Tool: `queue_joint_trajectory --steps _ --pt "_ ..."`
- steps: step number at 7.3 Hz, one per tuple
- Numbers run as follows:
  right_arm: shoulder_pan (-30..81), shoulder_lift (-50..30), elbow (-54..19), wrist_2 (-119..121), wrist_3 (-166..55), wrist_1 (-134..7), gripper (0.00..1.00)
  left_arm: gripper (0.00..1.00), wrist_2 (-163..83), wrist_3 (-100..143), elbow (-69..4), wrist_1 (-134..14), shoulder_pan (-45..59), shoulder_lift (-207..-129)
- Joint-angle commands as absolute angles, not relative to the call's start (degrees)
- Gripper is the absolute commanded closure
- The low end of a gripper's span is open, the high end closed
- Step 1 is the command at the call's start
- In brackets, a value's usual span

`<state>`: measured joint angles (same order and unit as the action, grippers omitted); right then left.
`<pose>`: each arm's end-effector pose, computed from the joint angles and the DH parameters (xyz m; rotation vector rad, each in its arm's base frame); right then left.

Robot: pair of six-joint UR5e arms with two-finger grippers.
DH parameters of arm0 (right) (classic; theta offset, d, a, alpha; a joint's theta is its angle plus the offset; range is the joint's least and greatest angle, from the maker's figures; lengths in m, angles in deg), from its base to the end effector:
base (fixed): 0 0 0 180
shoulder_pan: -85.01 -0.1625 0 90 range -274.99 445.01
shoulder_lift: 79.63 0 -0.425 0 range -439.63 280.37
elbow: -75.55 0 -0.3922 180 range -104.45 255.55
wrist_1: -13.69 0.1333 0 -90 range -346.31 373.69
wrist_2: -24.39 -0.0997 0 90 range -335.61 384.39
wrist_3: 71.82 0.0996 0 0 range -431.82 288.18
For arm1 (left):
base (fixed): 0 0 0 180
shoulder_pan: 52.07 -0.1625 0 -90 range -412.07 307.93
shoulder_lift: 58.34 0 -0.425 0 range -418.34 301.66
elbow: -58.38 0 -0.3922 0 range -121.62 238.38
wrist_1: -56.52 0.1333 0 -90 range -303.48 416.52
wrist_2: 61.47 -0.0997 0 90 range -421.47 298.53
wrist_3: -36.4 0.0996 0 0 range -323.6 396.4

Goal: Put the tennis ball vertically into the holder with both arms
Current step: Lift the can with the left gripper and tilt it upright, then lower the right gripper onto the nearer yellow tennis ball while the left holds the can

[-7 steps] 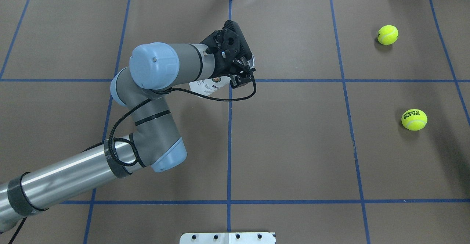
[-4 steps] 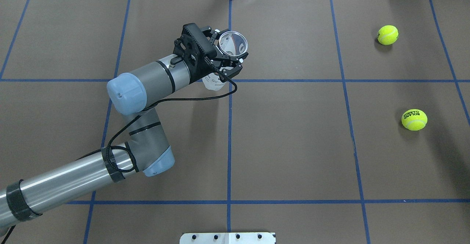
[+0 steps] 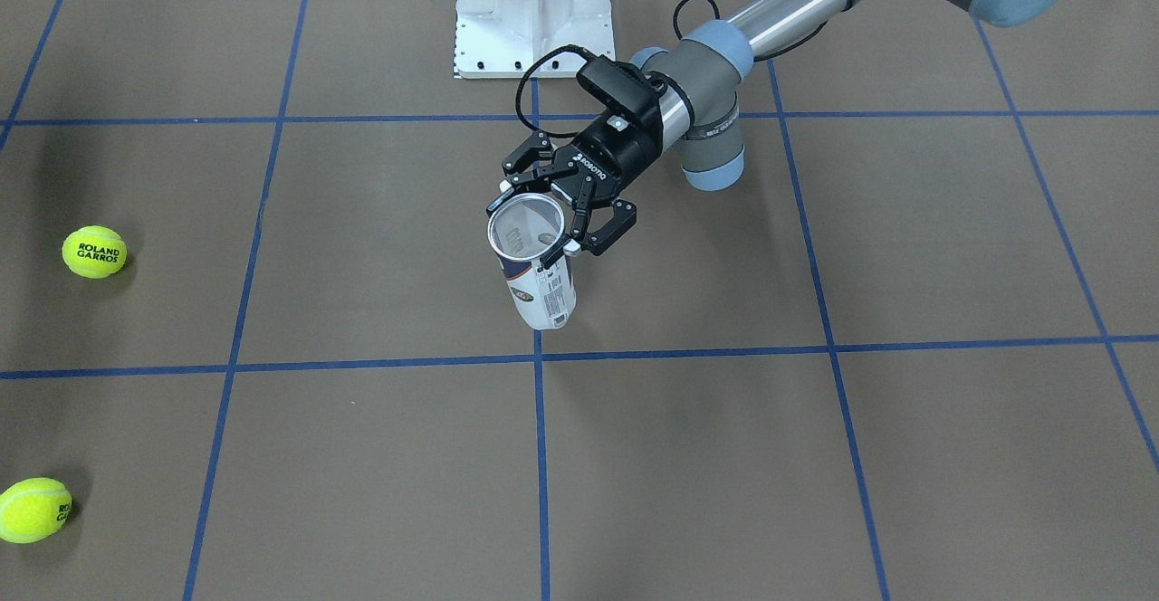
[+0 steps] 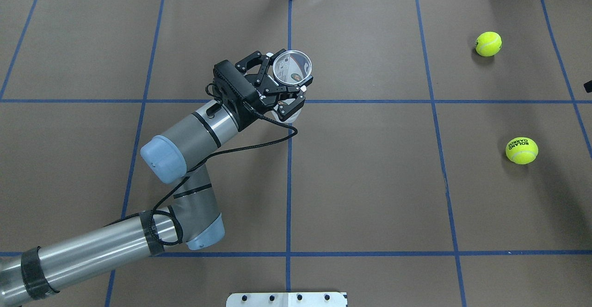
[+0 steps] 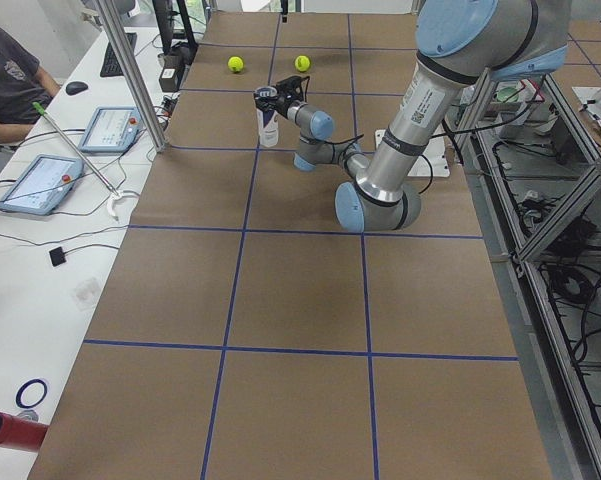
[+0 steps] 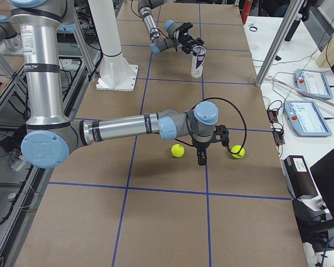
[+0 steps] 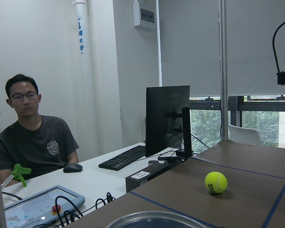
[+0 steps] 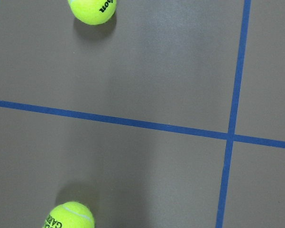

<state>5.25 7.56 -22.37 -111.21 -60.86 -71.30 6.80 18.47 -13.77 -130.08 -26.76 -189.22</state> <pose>-0.0315 -0.5238 0.5540 0.1101 -0.8250 -0.0975 0.5331 -0.4404 0.1980 1.6803 1.1739 0.1113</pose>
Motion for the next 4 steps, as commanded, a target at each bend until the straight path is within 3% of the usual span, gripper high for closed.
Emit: queue_joint_trajectory --steps 1,4 --pt "7.22 7.38 -25.42 -111.14 -56.46 -71.39 0.01 0.21 4.81 18.65 -13.69 -131.65 -28.95 -189.12" --pt "14.68 7.74 -26.93 -109.66 -47.51 -71.3 0.01 0.19 4.1 18.65 -13.16 -132.8 -29.48 -189.21"
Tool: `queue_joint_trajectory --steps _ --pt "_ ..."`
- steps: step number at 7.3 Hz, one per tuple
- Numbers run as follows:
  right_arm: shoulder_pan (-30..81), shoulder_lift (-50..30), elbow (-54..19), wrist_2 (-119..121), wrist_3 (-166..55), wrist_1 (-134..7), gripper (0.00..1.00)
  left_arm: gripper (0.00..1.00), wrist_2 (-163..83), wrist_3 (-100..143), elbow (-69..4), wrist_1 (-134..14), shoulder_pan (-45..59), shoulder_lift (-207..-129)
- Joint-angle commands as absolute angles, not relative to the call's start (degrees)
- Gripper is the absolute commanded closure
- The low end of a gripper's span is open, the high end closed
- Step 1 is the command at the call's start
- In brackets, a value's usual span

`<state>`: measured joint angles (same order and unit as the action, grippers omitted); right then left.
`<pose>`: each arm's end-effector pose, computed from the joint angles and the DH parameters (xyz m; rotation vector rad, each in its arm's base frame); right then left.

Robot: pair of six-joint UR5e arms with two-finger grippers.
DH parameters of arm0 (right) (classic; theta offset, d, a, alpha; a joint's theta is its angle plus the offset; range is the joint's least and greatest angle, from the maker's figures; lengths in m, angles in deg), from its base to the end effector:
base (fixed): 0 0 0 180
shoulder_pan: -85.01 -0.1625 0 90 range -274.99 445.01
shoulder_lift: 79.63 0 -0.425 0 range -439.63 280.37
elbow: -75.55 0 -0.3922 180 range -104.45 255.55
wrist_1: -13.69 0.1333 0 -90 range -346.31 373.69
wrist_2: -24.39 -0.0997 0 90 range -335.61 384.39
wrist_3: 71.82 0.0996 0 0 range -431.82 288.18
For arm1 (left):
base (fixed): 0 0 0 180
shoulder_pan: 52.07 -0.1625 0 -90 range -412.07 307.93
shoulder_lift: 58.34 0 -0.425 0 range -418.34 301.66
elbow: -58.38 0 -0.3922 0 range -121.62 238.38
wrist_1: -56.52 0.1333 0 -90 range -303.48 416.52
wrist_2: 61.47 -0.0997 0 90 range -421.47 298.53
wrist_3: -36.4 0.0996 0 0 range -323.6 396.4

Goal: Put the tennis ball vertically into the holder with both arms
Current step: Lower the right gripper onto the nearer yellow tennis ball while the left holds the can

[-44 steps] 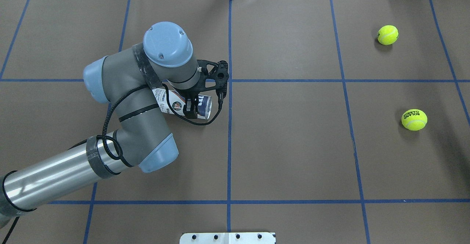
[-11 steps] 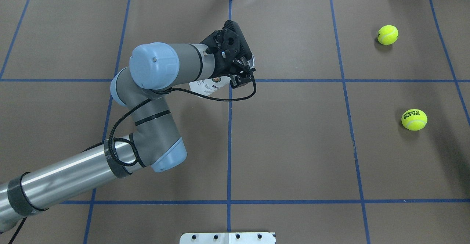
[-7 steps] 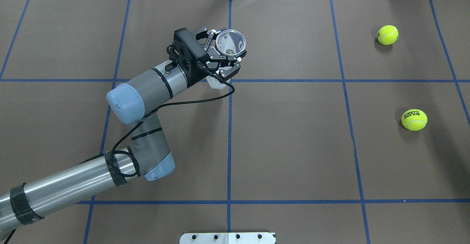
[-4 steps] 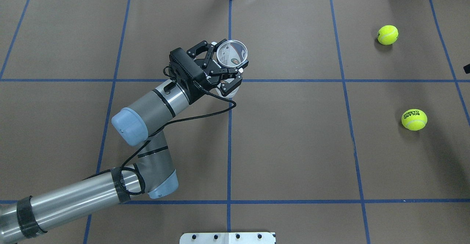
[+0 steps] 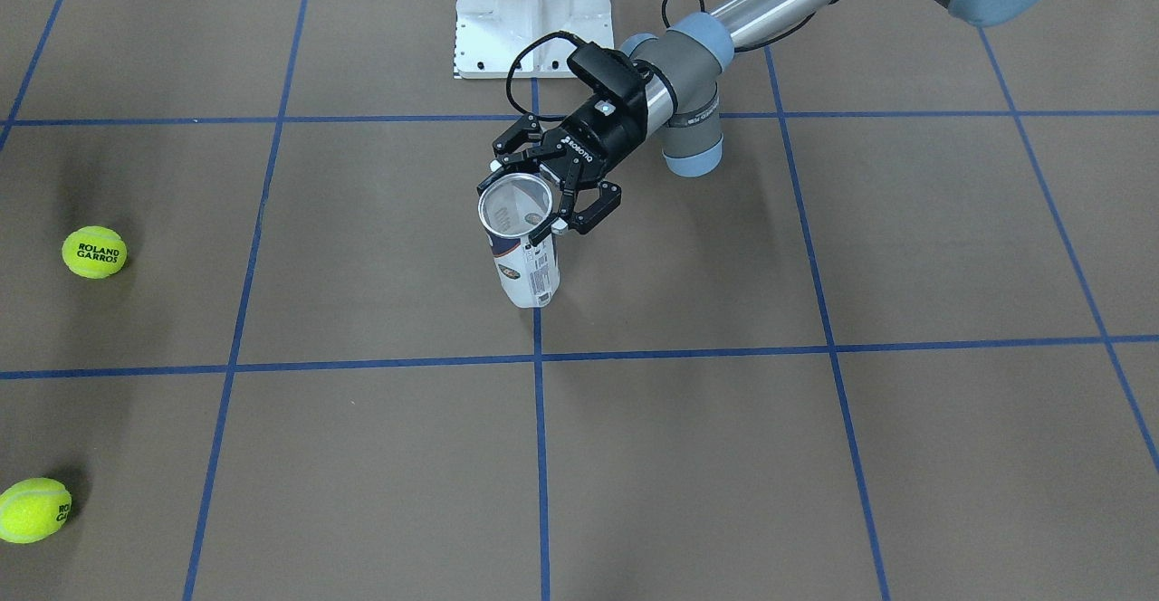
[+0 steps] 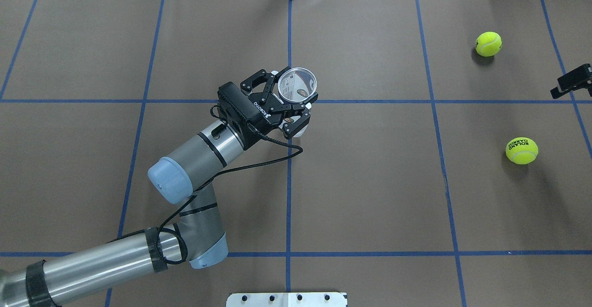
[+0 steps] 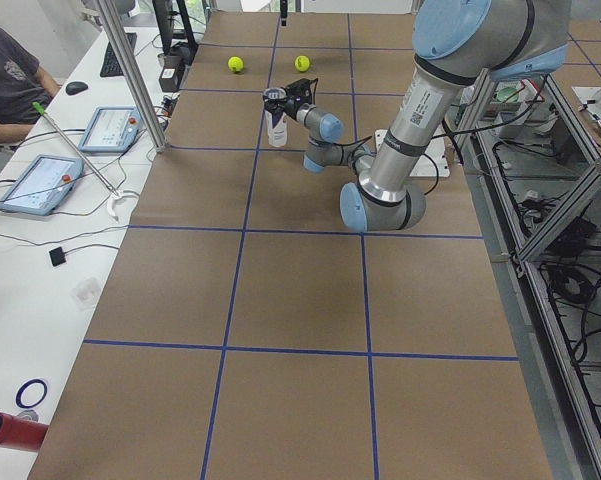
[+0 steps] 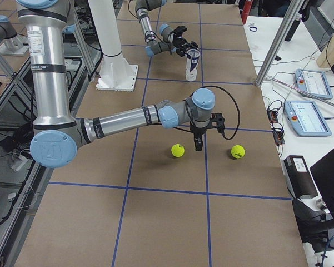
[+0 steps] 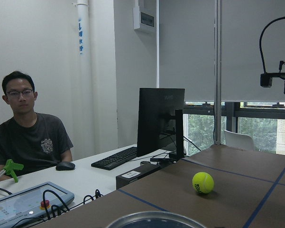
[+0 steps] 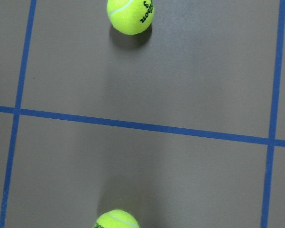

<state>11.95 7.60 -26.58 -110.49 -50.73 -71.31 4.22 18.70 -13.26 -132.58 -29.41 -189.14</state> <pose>-0.0904 -0.5132 0.5186 0.0587 -0.8397 -0.0679 0.5469 -0.4172 0.2021 1.6811 1.2056 0.0809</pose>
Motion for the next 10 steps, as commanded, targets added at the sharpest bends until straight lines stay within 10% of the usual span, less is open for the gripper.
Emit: queue_joint_trajectory --steps 1,10 --pt "17.39 8.17 -27.63 -108.6 -45.13 -69.82 0.01 0.18 4.1 18.73 -13.16 -132.71 -29.57 -189.29" --pt "25.41 13.45 -27.64 -104.82 -43.96 -62.78 0.01 0.16 3.75 18.73 -13.16 -132.71 -29.48 -189.29"
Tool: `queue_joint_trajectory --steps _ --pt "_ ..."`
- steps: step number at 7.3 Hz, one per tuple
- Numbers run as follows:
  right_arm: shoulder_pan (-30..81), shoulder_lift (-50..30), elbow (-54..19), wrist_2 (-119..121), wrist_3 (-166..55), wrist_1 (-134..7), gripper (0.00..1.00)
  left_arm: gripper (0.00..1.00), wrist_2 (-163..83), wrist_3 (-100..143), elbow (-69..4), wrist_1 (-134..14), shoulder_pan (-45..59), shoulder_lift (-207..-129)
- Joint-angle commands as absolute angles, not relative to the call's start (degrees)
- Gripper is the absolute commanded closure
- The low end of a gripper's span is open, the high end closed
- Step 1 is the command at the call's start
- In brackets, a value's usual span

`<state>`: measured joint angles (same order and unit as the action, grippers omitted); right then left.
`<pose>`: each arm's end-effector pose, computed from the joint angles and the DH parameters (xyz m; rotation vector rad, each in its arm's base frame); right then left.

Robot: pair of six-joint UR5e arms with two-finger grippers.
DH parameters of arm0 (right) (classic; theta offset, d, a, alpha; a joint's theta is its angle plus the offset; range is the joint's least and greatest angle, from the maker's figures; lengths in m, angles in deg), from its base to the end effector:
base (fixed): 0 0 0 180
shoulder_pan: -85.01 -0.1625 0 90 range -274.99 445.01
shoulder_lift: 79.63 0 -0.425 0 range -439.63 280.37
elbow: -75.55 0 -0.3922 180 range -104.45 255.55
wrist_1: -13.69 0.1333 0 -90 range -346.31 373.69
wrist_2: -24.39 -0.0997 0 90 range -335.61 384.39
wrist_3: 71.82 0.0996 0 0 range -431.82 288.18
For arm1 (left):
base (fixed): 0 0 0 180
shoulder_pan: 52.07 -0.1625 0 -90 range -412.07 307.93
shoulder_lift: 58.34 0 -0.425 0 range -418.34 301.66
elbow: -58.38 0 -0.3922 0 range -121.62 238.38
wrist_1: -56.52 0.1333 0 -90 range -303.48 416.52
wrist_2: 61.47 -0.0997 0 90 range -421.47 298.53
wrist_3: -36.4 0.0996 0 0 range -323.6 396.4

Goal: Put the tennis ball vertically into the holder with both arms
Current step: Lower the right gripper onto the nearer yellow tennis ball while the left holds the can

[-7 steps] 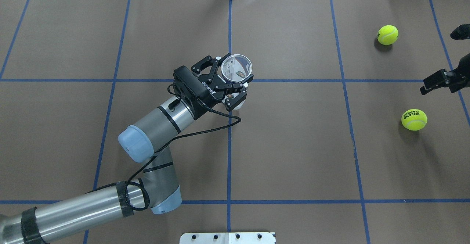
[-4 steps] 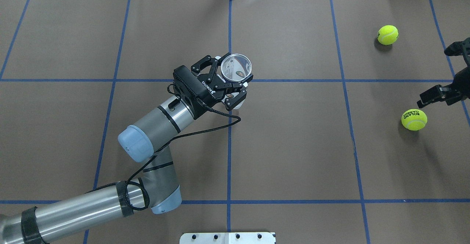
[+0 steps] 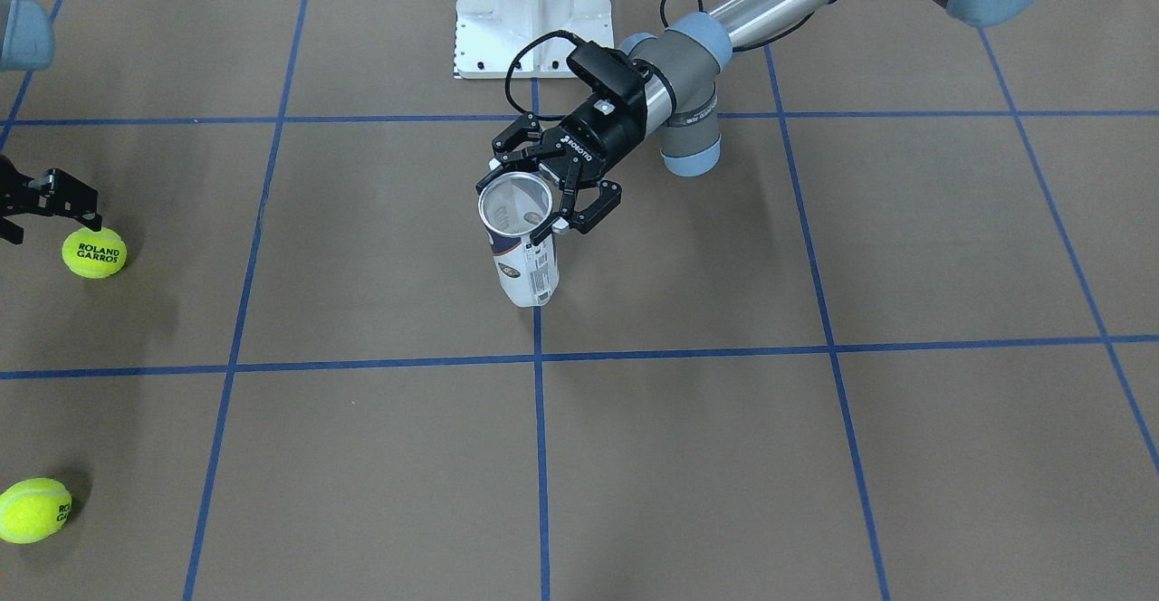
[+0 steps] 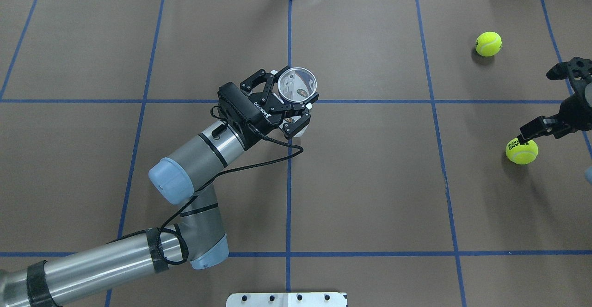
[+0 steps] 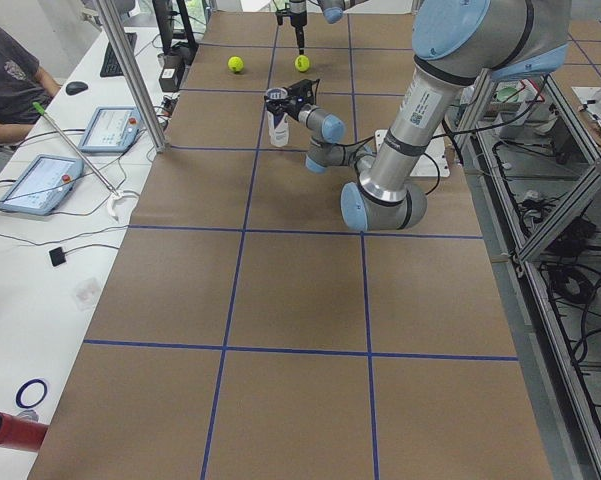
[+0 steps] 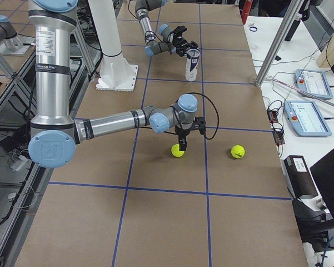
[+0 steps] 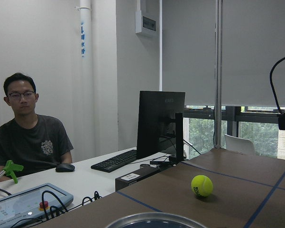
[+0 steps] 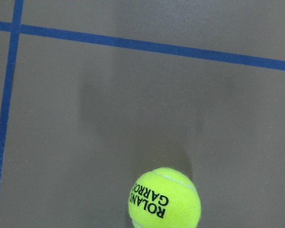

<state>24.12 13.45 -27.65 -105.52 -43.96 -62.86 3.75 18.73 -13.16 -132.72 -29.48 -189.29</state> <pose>-0.1754 -0.4577 0.5481 0.0193 -0.7918 -0.1639 0.5471 -0.4172 0.2011 1.6835 1.2034 0.0721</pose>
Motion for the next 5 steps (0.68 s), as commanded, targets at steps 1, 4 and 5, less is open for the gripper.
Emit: queue_joint_trajectory --steps 1,4,5 --pt "26.12 13.54 -27.55 -104.03 -44.48 -62.77 0.01 0.16 3.75 18.73 -13.25 -132.71 -29.48 -189.29" --pt "27.17 13.62 -26.94 -99.91 -44.06 -62.86 0.01 0.15 3.75 18.73 -13.25 -132.71 -29.48 -189.29" --pt "27.26 13.62 -25.72 -99.63 -44.31 -62.86 0.01 0.15 3.75 18.73 -13.25 -132.71 -29.48 -189.29"
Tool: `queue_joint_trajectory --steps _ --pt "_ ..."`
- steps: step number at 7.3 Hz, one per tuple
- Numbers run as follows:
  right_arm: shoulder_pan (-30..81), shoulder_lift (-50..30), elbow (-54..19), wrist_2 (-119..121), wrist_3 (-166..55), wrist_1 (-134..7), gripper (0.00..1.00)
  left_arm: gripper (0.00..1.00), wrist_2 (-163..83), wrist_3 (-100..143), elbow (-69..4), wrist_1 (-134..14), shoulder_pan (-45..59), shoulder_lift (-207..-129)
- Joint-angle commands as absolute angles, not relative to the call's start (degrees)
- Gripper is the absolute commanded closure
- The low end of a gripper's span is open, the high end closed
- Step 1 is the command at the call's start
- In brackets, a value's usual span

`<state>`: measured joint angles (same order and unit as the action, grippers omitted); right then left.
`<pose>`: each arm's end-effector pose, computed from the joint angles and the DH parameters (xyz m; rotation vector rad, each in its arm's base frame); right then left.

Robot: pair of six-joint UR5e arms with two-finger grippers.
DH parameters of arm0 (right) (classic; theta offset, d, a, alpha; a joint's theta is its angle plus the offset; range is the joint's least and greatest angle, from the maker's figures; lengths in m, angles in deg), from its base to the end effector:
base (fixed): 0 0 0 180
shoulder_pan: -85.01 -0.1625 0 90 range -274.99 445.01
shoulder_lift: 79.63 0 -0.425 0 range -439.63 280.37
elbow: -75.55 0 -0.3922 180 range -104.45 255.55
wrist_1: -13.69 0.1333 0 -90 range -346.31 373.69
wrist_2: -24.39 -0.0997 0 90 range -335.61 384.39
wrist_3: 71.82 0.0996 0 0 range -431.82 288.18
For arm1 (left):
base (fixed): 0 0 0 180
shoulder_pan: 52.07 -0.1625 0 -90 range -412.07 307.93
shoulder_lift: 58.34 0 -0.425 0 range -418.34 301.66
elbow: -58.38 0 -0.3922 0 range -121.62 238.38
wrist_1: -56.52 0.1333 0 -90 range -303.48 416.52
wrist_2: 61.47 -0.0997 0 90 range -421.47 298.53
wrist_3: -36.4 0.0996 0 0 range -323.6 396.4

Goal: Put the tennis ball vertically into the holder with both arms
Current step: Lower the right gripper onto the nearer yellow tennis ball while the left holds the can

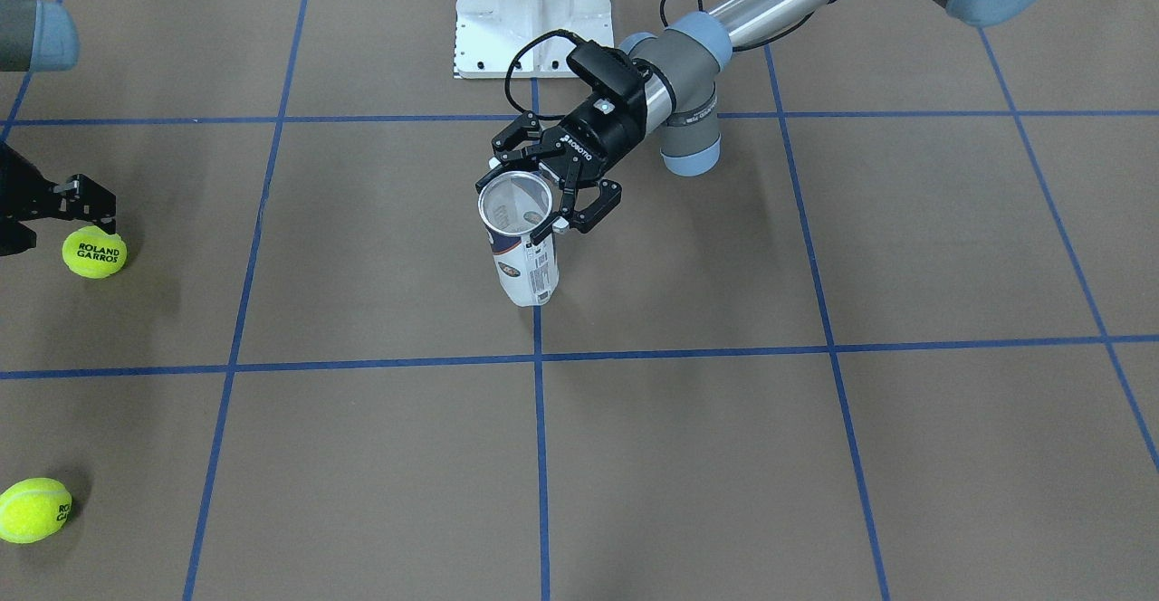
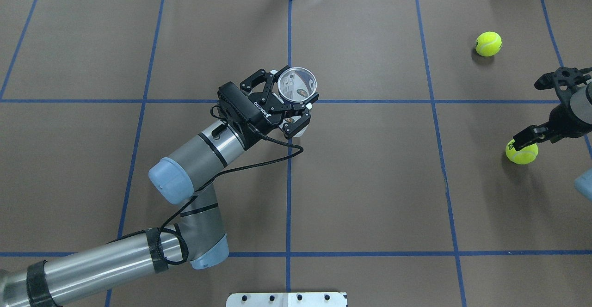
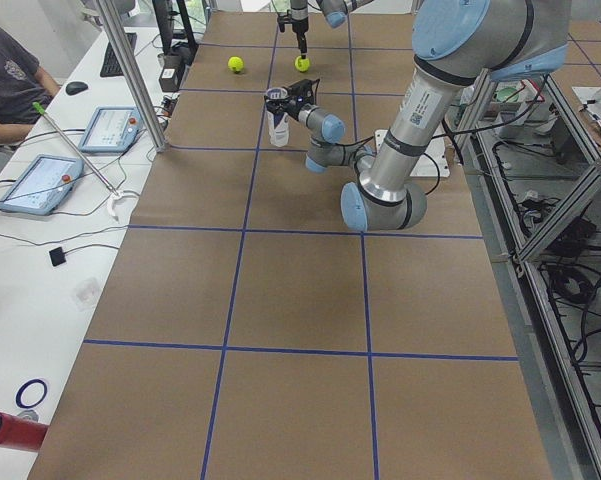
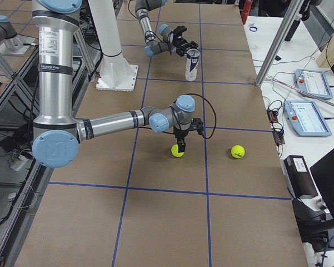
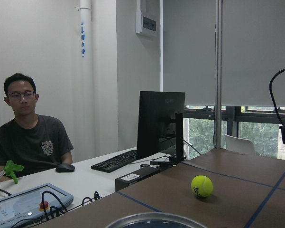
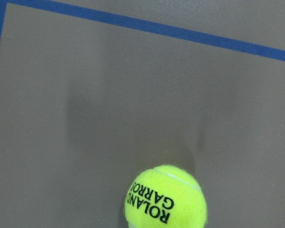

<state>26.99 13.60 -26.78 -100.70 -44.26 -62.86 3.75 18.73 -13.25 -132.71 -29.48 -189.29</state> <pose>-0.1932 -0.4531 0.5618 0.0308 -0.7146 -0.1943 0.5467 -0.4171 0.2005 1.6842 1.2045 0.0714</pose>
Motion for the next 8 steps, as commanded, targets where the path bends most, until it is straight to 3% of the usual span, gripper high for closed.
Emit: queue_joint_trajectory --steps 1,8 --pt "27.53 13.54 -25.09 -99.8 -44.49 -62.69 0.01 0.15 3.75 18.73 -13.25 -132.62 -29.48 -189.29" --pt "30.69 12.75 -23.16 -97.44 -44.14 -61.9 0.01 0.14 3.75 18.73 -13.25 -132.71 -29.3 -189.12"
